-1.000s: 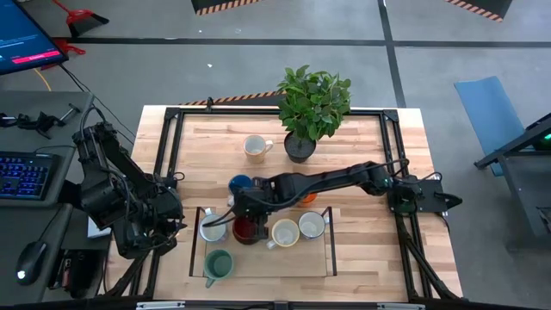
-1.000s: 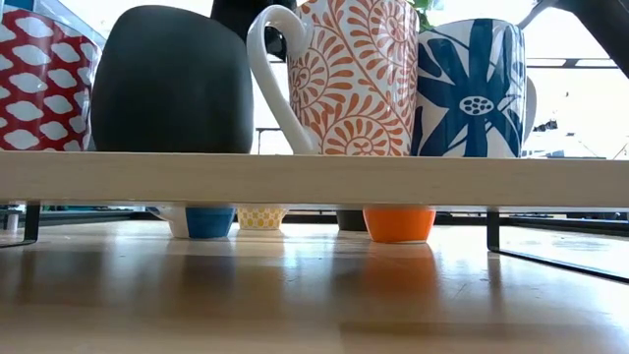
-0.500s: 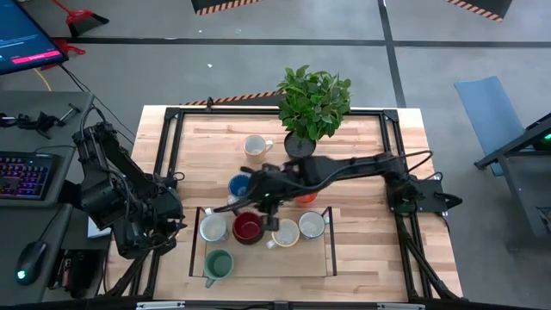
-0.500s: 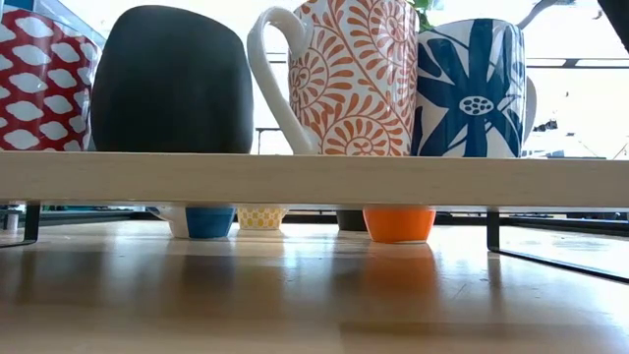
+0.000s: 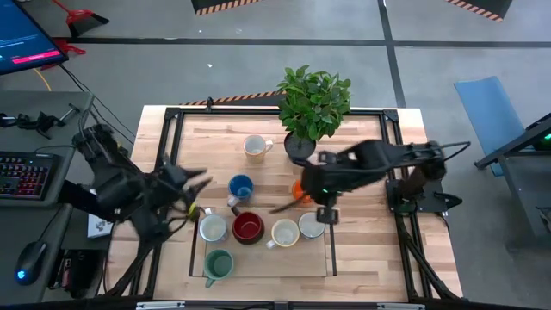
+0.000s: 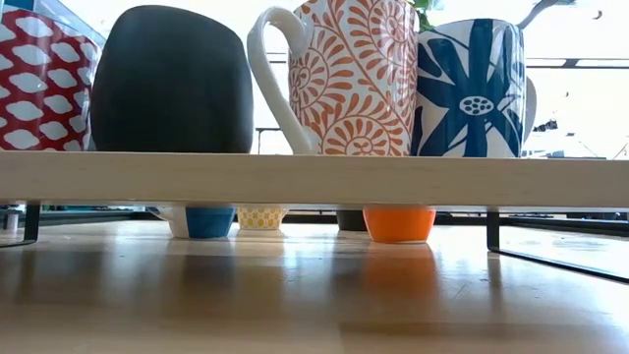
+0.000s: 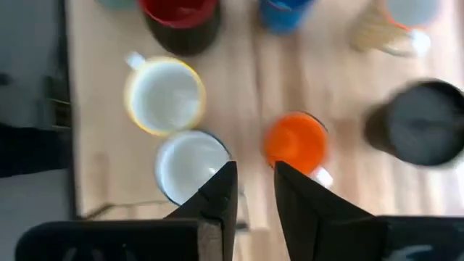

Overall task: Place coffee mugs
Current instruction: Put the white-yellow pattern mug on the shelf

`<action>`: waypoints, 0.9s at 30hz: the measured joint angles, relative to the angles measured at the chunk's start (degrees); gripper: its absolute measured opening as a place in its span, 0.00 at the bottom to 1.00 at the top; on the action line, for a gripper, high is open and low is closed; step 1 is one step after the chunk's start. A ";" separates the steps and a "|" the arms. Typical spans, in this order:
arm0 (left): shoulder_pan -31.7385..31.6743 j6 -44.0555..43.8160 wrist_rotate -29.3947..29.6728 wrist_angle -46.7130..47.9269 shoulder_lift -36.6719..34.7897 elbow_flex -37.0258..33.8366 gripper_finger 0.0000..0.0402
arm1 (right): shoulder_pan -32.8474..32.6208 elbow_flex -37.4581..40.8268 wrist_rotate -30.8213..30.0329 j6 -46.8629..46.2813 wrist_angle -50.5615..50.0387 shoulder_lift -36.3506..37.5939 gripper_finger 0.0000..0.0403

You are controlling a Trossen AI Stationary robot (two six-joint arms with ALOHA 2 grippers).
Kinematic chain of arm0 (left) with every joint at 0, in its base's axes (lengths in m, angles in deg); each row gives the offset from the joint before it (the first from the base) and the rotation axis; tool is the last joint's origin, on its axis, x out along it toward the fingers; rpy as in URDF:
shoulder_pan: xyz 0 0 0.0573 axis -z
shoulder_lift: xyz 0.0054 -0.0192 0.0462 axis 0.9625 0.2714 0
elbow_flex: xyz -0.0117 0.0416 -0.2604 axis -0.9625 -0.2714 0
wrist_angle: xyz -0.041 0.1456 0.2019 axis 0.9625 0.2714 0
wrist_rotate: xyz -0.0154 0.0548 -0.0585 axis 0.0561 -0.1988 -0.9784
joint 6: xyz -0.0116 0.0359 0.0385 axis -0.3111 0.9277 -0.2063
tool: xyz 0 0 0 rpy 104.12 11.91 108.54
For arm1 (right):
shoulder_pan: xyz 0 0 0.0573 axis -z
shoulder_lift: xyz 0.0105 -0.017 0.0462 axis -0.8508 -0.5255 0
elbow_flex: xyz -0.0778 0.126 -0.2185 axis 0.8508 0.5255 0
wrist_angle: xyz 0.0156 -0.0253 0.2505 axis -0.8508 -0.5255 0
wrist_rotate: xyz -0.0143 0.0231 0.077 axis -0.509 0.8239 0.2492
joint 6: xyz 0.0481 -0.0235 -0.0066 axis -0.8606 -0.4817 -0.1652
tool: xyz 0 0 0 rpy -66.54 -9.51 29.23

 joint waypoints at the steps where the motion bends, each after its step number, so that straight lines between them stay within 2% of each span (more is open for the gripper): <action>1: -2.29 1.84 1.45 0.00 0.02 0.00 0.28 | -0.58 2.50 -1.76 -0.23 0.18 2.02 0.18; 4: -10.56 8.04 3.42 -0.02 -0.05 0.00 0.28 | -2.18 10.57 -5.90 -3.72 0.77 8.35 0.18; 8: -22.67 18.07 2.47 -3.60 -0.07 0.00 0.28 | -4.47 23.29 -9.56 -12.95 1.74 17.15 0.18; 12: -33.59 37.33 -2.12 -15.11 -0.05 0.00 0.28 | -6.36 35.63 -12.20 -21.69 6.40 25.61 0.18; 14: -38.71 49.21 -9.38 -23.40 0.20 0.00 0.28 | -7.02 41.24 -12.16 -24.51 9.87 28.99 0.18; 16: -43.49 60.84 -19.88 -31.93 1.08 0.00 0.28 | -7.61 46.29 -12.12 -26.43 12.97 31.85 0.18; 19: -50.00 71.95 -34.93 -41.08 2.89 -0.04 0.28 | -7.98 52.39 -11.98 -28.48 16.24 35.00 0.18; 22: -55.78 75.18 -44.07 -43.18 5.32 0.02 0.28 | -8.27 57.40 -11.73 -29.94 17.94 36.82 0.18; 27: -64.13 74.53 -52.71 -39.08 10.77 0.00 0.28 | -8.36 63.42 -11.08 -32.55 18.65 38.08 0.18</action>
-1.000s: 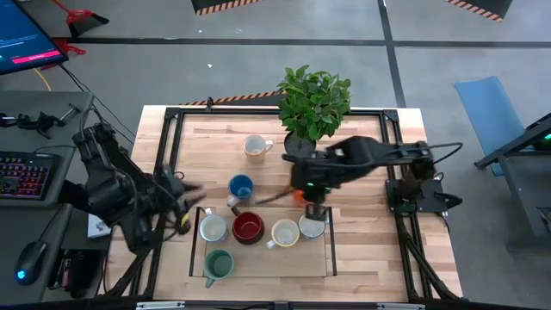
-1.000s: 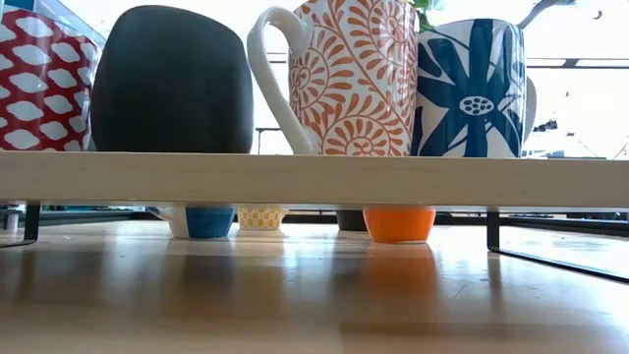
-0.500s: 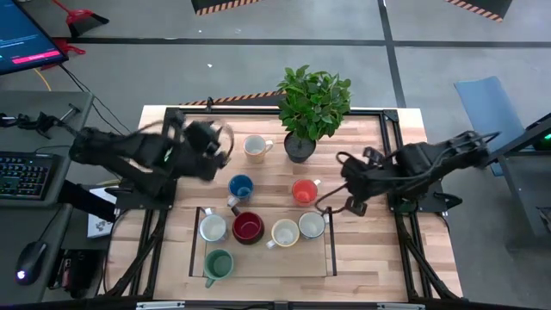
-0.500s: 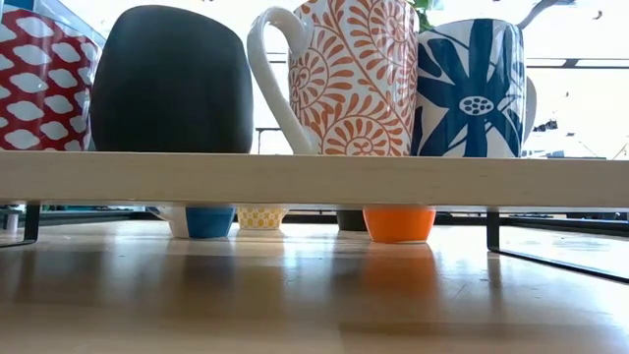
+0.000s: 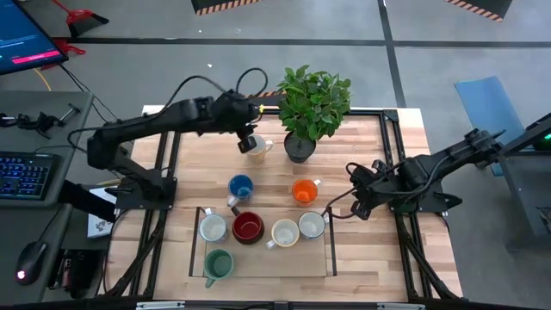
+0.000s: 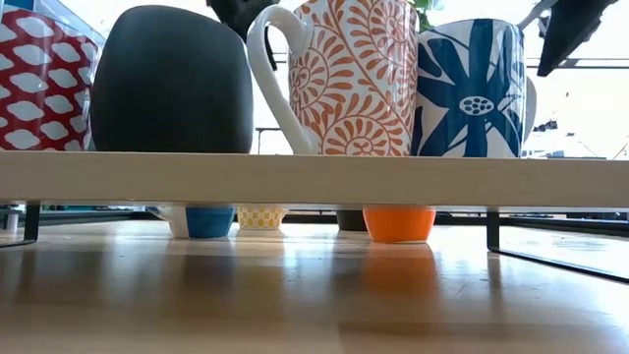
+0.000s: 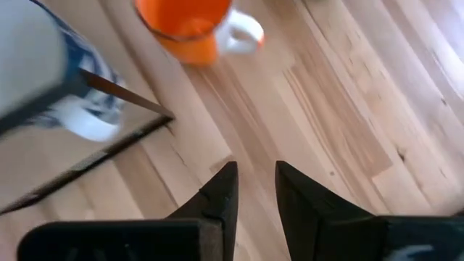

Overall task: Place coffee mugs
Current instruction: Put the white-yellow pattern mug on the shelf

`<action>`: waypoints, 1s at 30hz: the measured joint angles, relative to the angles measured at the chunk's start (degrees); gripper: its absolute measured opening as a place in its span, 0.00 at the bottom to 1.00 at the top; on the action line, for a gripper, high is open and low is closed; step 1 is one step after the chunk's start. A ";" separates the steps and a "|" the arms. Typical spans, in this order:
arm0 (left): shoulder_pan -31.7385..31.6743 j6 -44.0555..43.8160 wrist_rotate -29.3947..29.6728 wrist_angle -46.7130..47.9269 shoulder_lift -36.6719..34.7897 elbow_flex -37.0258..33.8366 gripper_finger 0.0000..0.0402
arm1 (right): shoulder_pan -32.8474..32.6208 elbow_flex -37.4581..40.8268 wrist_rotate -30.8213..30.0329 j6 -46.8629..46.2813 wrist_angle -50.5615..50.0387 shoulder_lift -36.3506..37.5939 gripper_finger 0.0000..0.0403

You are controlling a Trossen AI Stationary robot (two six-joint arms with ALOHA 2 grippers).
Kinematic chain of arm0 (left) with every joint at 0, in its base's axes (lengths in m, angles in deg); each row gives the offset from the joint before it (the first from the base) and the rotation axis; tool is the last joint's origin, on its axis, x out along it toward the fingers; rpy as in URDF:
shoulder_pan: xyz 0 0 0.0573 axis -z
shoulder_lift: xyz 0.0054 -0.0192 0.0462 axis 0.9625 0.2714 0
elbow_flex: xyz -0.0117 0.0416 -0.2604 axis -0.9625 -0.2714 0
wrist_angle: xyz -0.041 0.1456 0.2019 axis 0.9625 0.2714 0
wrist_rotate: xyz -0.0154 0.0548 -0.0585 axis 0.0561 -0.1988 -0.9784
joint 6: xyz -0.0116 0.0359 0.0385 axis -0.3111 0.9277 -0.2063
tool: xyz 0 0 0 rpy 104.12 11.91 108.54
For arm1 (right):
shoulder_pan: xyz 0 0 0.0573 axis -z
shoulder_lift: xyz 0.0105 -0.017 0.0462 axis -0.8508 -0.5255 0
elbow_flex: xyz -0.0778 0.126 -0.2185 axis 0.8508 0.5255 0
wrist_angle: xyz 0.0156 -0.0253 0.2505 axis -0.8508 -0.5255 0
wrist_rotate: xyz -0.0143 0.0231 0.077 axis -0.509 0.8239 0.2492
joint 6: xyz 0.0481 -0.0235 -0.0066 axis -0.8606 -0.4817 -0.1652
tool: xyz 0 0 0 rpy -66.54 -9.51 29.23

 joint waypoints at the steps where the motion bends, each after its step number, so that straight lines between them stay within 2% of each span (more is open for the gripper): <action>1: -1.21 -0.38 -2.07 0.57 1.23 0.00 0.28 | 0.00 0.87 0.15 -0.30 -0.03 0.05 0.18; 7: -6.79 -4.69 -14.21 4.68 8.40 -0.04 0.28 | 0.02 5.12 1.02 -2.94 0.93 0.05 0.18; 9: -7.53 -4.88 -16.17 5.35 10.26 -0.04 0.28 | 0.02 6.09 1.00 -3.88 1.14 0.05 0.18; 12: -8.14 -4.44 -15.50 6.59 12.24 -0.04 0.28 | 0.02 7.12 1.00 -4.69 1.44 0.05 0.18; 21: -8.19 -5.07 -7.85 6.89 13.38 -0.04 0.28 | 0.04 7.32 0.56 -5.10 2.61 0.02 0.18; 30: -8.56 -7.48 -7.56 8.14 13.38 -0.02 0.28 | 0.04 7.32 -1.16 -3.92 2.52 0.02 0.18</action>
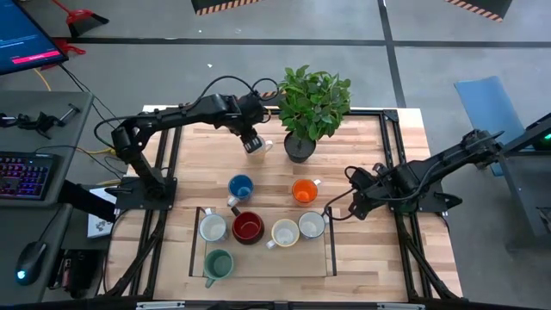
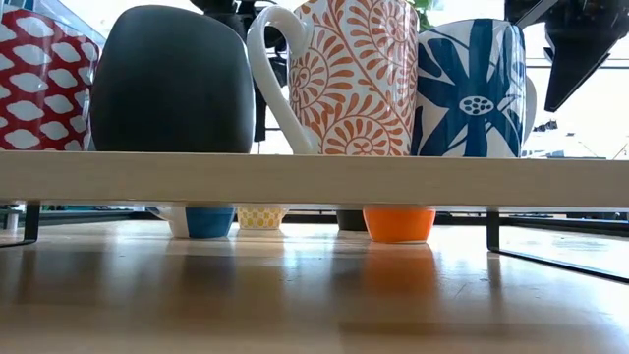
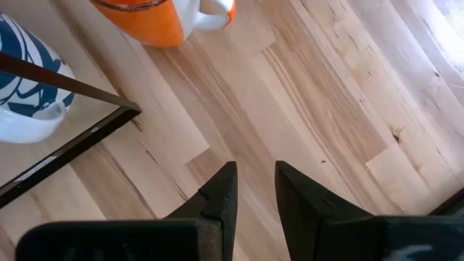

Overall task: Place coffee mugs
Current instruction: Put the white-yellow pattern mug on the shelf

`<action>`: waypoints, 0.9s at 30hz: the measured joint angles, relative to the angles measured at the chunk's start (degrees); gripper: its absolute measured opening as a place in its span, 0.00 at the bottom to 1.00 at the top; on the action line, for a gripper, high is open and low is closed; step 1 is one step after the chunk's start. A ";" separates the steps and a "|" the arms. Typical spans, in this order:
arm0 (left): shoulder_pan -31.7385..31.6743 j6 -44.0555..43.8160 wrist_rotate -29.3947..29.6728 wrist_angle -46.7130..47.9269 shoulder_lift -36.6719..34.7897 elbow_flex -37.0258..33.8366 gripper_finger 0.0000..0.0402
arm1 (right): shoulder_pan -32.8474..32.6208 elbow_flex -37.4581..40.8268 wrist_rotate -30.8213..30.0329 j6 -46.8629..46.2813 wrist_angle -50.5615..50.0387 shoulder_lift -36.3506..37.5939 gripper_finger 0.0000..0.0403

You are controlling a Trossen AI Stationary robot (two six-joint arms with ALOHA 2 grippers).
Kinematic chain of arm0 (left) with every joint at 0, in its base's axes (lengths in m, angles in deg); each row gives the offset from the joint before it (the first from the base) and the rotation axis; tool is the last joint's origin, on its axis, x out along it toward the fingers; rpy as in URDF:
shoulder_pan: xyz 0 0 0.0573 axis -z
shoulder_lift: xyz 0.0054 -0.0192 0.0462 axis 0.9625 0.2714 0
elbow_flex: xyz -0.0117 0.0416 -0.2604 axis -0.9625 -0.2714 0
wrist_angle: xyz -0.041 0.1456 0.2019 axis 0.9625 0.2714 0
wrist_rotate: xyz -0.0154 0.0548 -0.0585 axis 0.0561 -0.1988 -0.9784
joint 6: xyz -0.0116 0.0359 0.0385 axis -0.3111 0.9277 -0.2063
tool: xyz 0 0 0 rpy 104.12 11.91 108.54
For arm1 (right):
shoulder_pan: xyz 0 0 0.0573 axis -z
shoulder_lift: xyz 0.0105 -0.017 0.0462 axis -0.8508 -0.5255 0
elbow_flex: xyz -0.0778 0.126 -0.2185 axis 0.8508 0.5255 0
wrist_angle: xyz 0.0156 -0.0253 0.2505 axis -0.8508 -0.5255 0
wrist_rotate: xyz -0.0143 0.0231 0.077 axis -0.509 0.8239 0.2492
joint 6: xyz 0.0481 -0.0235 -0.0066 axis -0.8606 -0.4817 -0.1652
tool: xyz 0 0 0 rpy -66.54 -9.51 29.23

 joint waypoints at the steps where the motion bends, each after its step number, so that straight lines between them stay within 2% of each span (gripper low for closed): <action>1: -0.24 -0.39 0.00 0.00 0.00 0.00 0.28 | 0.00 0.00 -0.01 0.19 0.00 0.00 0.18; 10: -0.72 -1.02 0.28 1.04 0.17 0.03 0.28 | 0.00 0.00 0.06 0.06 0.00 0.00 0.18; 27: -1.59 -1.79 0.22 1.16 6.64 0.07 0.28 | 0.00 0.00 0.93 0.01 0.04 -0.04 0.18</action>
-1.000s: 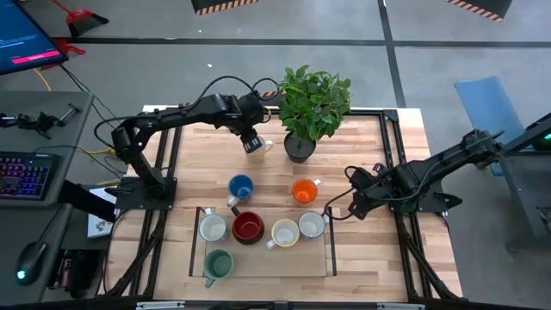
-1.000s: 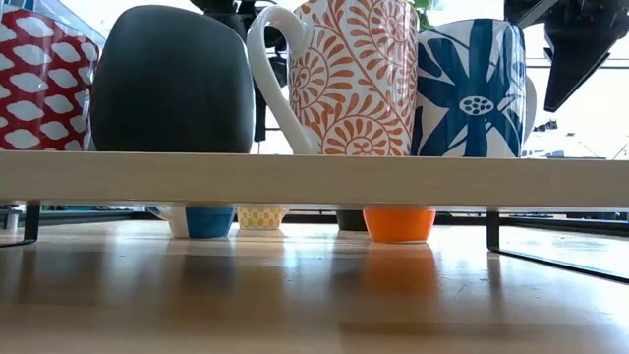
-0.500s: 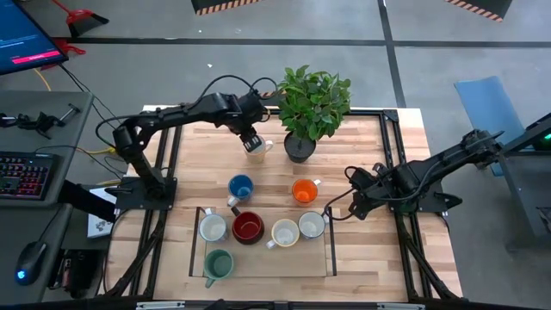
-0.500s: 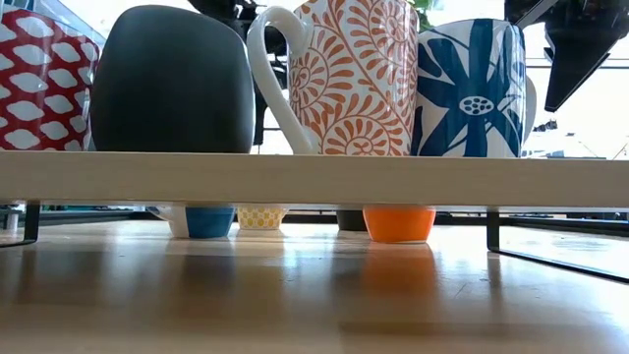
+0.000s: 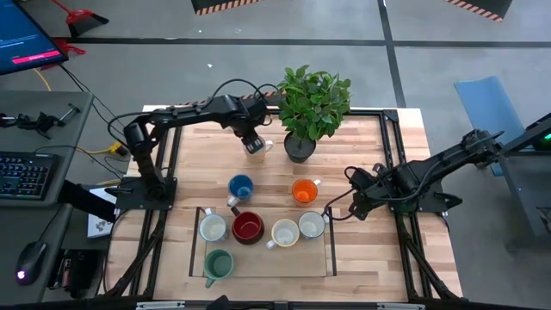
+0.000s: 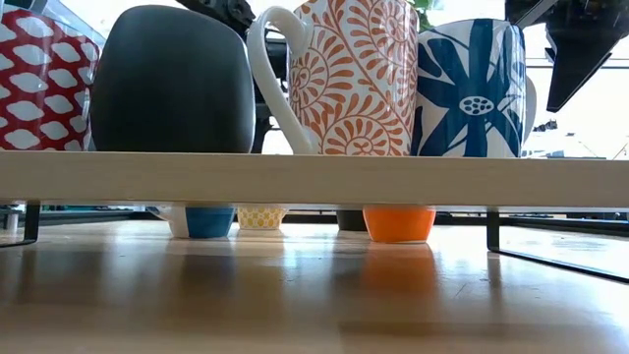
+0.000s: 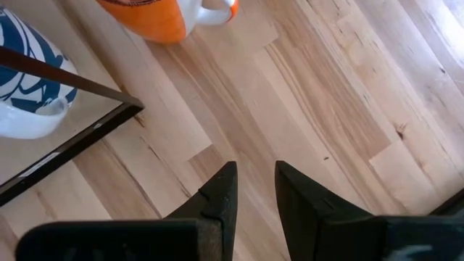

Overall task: Place coffee mugs
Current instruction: Put the white-yellow pattern mug on the shelf

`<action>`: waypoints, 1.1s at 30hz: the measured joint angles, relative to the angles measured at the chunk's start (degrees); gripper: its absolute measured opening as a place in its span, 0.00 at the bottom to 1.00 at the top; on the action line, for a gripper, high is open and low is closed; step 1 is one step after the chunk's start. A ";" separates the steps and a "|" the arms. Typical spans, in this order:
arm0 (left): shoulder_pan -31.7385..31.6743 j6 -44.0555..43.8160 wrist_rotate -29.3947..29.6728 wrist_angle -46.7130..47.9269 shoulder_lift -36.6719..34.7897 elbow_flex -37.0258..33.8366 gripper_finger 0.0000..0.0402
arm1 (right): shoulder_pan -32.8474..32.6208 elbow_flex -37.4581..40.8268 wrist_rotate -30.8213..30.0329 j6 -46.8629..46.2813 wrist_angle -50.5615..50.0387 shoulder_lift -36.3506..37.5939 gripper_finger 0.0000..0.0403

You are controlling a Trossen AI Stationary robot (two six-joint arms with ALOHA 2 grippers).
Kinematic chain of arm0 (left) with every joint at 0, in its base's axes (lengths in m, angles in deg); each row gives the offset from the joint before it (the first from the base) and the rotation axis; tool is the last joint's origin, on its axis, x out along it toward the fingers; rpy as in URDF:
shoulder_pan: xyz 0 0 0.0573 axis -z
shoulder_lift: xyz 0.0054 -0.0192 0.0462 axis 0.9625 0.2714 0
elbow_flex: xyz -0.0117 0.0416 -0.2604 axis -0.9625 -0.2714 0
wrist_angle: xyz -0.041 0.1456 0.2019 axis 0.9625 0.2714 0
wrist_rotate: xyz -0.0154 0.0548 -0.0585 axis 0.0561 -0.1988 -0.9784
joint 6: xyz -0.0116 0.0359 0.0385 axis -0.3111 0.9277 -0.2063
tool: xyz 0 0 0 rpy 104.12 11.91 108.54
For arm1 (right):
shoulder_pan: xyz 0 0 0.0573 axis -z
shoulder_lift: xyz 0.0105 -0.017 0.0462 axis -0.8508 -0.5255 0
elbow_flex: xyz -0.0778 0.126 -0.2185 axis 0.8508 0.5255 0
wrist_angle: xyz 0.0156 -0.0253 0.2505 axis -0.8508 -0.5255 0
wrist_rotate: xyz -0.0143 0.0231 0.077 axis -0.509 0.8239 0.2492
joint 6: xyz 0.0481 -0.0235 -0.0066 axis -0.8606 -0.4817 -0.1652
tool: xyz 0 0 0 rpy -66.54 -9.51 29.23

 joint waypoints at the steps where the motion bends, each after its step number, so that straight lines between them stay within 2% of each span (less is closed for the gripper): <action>1: -0.02 -0.16 0.00 0.08 0.22 0.00 0.28 | 0.00 0.00 0.00 0.00 0.00 0.00 0.18; 33: -0.66 -0.96 0.90 -0.01 0.99 -0.02 0.28 | 0.00 0.00 1.51 -1.27 0.42 0.00 0.18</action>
